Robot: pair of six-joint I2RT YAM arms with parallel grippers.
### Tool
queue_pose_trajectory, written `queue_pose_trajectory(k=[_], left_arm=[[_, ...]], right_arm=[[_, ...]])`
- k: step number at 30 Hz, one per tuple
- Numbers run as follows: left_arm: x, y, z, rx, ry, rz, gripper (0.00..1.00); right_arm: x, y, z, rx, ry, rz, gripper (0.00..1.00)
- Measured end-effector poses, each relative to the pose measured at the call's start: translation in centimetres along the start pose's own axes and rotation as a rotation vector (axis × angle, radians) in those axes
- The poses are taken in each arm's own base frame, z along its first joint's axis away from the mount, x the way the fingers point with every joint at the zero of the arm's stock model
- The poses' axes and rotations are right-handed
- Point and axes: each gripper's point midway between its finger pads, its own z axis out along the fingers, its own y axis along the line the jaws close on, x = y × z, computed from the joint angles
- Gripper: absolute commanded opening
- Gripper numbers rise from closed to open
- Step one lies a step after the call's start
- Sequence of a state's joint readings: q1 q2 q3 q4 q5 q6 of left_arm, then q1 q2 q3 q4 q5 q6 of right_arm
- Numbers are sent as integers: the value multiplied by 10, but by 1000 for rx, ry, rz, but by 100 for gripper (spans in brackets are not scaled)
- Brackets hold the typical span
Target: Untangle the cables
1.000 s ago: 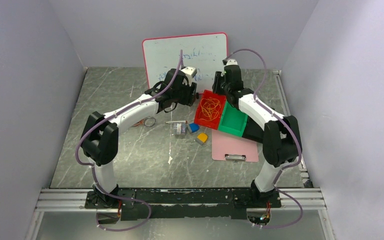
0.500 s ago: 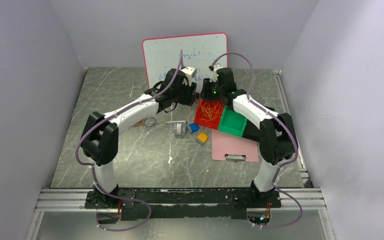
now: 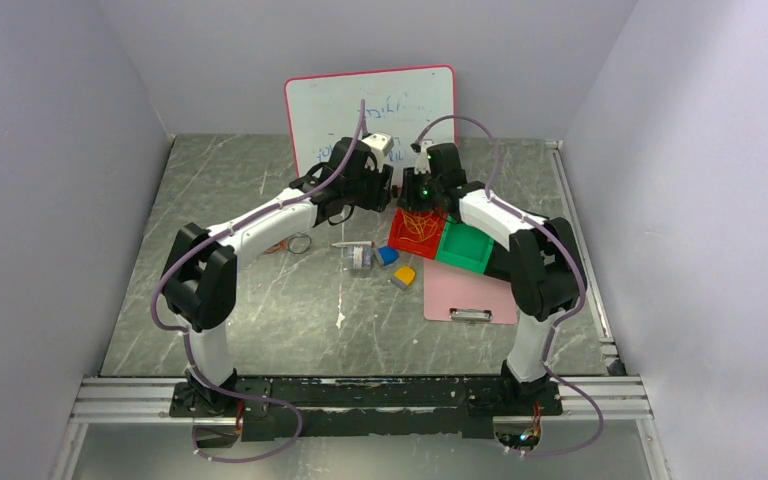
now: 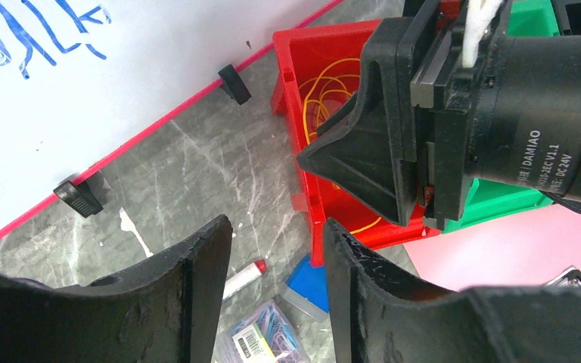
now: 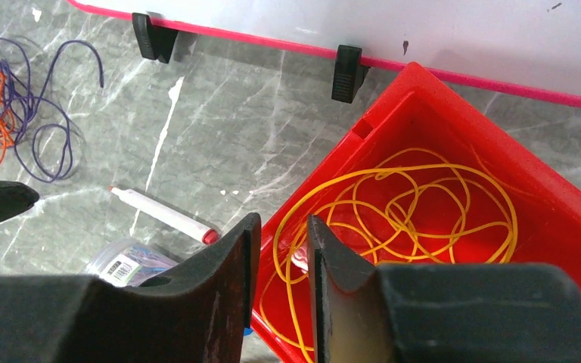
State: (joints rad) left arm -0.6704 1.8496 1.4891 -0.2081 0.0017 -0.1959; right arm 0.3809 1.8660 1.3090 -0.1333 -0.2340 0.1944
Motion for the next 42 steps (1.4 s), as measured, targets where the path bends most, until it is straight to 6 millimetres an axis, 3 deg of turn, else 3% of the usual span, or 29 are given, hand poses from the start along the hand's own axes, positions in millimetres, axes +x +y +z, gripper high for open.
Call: queue_pose_trajectory(k=[9, 16, 23, 38, 42], left_arm=[[0, 0, 0, -2, 0, 2, 52], [0, 0, 0, -2, 0, 2, 52], [0, 0, 0, -2, 0, 2, 52], [0, 1, 0, -7, -1, 2, 53], [-1, 3, 0, -16, -3, 2, 55]], right_arm=[[3, -3, 5, 6, 5, 6, 9], [0, -7, 5, 32, -8, 7, 2], [2, -17, 3, 94, -5, 11, 0], [33, -37, 11, 179, 93, 27, 0], [38, -39, 13, 181, 104, 29, 6]])
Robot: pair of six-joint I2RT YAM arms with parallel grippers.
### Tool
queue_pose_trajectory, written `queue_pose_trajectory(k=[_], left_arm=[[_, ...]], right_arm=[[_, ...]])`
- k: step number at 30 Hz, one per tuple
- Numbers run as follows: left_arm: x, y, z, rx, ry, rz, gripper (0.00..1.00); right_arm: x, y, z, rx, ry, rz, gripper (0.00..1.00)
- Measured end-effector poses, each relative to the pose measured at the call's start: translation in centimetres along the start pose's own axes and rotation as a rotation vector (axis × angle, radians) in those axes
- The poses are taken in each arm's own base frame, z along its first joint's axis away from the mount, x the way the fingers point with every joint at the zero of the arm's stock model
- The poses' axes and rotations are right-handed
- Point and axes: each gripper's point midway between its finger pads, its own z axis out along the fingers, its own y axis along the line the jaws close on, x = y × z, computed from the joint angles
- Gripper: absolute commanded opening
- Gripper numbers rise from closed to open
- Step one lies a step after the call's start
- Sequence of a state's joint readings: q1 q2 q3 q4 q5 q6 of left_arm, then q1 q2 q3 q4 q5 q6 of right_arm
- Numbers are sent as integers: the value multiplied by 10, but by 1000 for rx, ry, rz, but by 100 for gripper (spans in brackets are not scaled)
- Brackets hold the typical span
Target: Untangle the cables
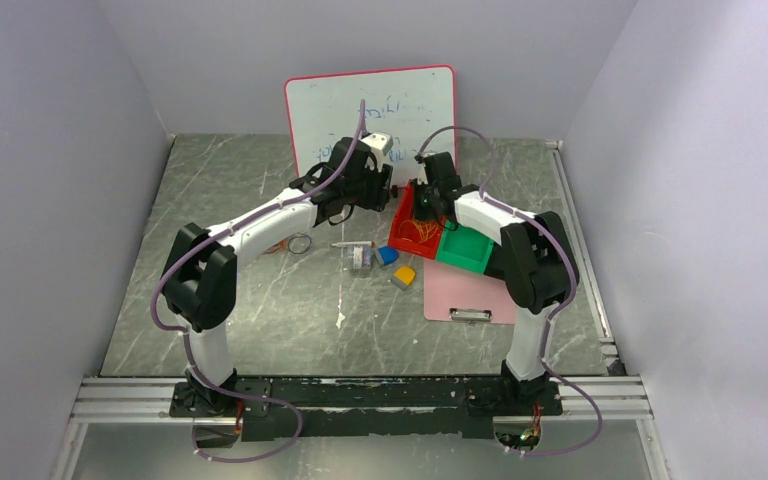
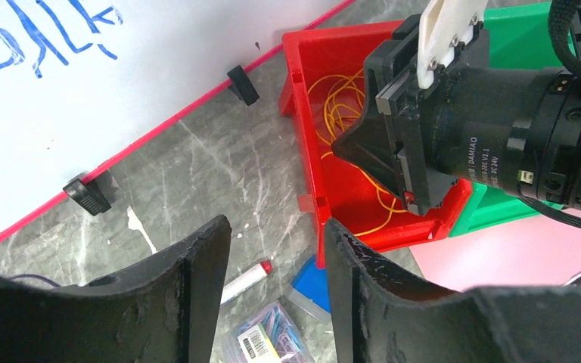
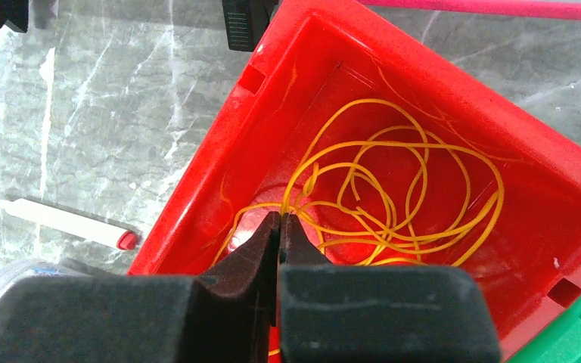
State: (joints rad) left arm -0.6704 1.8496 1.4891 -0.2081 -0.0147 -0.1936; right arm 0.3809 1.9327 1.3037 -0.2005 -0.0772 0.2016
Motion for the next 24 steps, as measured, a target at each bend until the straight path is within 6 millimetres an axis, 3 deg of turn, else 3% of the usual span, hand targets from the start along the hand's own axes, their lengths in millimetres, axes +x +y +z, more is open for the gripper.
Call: queue_pose_trajectory(k=[7, 11, 20, 24], left_arm=[[0, 5, 0, -24, -3, 7, 59], [3, 9, 1, -46, 1, 12, 60], [2, 26, -2, -123, -7, 18, 60], [-7, 39, -18, -148, -30, -10, 60]], right_arm=[[-3, 1, -3, -2, -7, -1, 31], [-14, 4, -14, -10, -40, -3, 36], [-67, 12, -77, -6, -225, -17, 44], [-79, 13, -111, 2, -316, -25, 45]])
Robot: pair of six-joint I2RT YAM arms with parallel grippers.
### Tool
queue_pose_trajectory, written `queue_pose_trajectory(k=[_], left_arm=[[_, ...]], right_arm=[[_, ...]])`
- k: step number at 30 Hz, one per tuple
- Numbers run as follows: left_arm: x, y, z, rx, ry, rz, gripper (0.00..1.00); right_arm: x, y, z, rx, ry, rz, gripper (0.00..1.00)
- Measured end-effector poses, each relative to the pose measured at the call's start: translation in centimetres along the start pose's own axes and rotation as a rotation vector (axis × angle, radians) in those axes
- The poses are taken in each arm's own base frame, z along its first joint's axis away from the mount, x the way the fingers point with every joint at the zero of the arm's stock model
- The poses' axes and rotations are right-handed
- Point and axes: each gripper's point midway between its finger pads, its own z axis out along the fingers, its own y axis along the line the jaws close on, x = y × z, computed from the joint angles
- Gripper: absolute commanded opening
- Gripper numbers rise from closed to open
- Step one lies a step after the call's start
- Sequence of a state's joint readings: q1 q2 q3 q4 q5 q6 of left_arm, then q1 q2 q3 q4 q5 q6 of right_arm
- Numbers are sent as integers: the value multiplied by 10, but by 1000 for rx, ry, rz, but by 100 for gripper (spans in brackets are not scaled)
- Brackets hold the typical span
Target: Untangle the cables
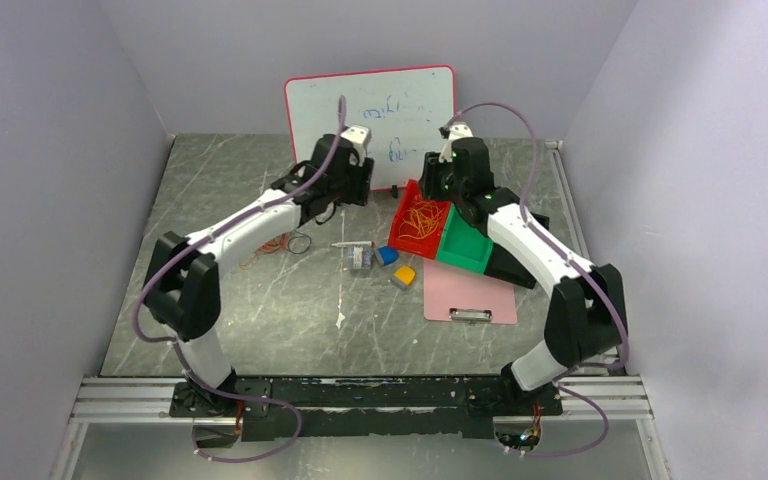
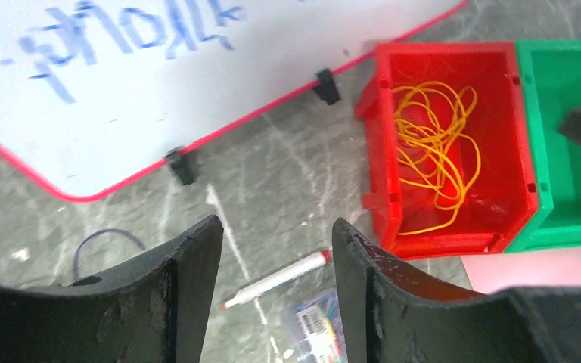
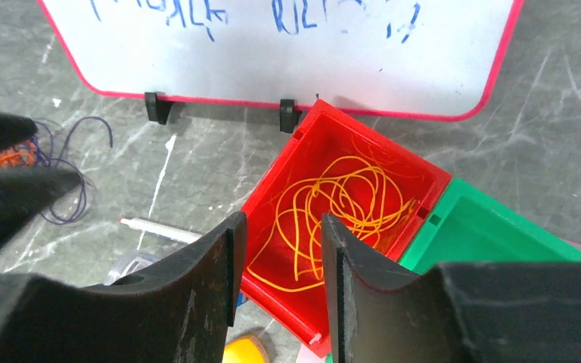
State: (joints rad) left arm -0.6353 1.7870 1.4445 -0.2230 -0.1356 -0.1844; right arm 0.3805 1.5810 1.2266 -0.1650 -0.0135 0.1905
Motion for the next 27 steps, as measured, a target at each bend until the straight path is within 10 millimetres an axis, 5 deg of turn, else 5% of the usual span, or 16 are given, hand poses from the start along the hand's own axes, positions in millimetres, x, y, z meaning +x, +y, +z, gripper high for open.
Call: queue_pose_trajectory(k=[6, 12, 17, 27], left_arm=[[-5, 68, -36, -124, -29, -137, 61], [36, 128, -58, -273, 46, -257, 62], [69, 136, -59, -315, 143, -285, 63], [127, 149, -53, -422, 310, -318, 57]], right_arm=[[2, -1, -31, -9, -84, 3, 53], [15, 2, -34, -38, -79, 12, 54], [39, 5, -30, -66, -26, 29, 53], [46, 8, -25, -81, -3, 62, 53]])
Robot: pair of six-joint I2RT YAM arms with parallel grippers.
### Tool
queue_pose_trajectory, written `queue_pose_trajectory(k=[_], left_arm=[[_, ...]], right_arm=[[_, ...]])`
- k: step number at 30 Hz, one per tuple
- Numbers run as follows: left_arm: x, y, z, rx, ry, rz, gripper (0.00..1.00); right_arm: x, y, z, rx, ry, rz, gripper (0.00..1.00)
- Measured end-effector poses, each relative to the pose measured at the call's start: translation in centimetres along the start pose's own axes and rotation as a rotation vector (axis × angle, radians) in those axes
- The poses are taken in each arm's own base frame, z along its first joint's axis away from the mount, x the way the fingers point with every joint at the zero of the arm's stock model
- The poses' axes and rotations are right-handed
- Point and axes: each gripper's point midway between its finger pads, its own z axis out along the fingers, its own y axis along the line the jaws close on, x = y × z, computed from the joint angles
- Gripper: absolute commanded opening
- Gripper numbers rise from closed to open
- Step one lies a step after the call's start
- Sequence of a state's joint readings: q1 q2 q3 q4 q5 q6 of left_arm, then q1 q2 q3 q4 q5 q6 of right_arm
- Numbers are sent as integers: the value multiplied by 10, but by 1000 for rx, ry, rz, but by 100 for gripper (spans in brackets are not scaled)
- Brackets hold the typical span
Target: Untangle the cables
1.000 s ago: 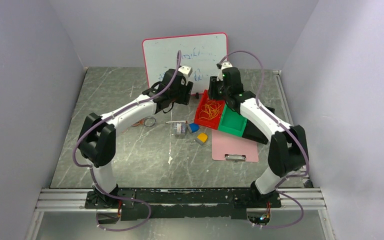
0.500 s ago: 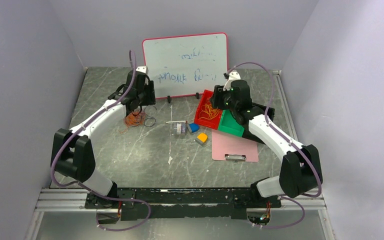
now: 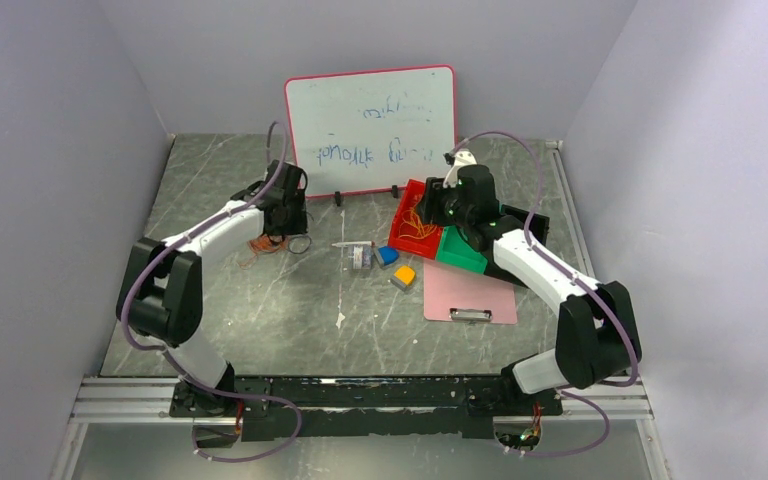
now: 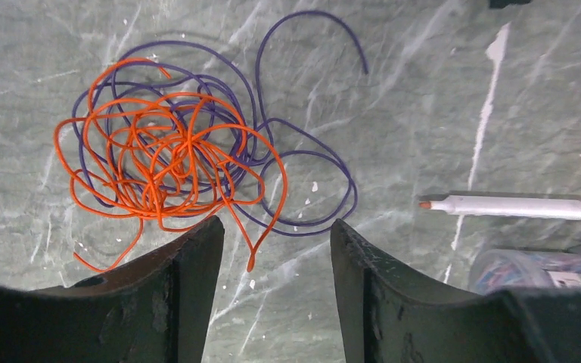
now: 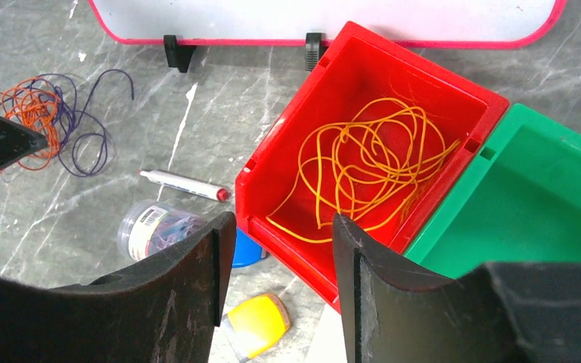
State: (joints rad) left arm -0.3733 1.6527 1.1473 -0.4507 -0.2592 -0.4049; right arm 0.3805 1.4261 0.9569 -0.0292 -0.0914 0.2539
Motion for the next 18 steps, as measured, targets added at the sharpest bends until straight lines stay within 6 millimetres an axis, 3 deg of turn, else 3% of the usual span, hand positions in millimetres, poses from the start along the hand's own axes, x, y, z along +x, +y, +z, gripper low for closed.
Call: queue_pose_trajectory(k=[7, 18], left_arm=[[23, 5, 22, -42, 80, 15, 45], [30, 11, 28, -80, 99, 23, 7]], right_arm=[[2, 3, 1, -15, 7, 20, 53], [0, 11, 3, -54, 3, 48, 53]])
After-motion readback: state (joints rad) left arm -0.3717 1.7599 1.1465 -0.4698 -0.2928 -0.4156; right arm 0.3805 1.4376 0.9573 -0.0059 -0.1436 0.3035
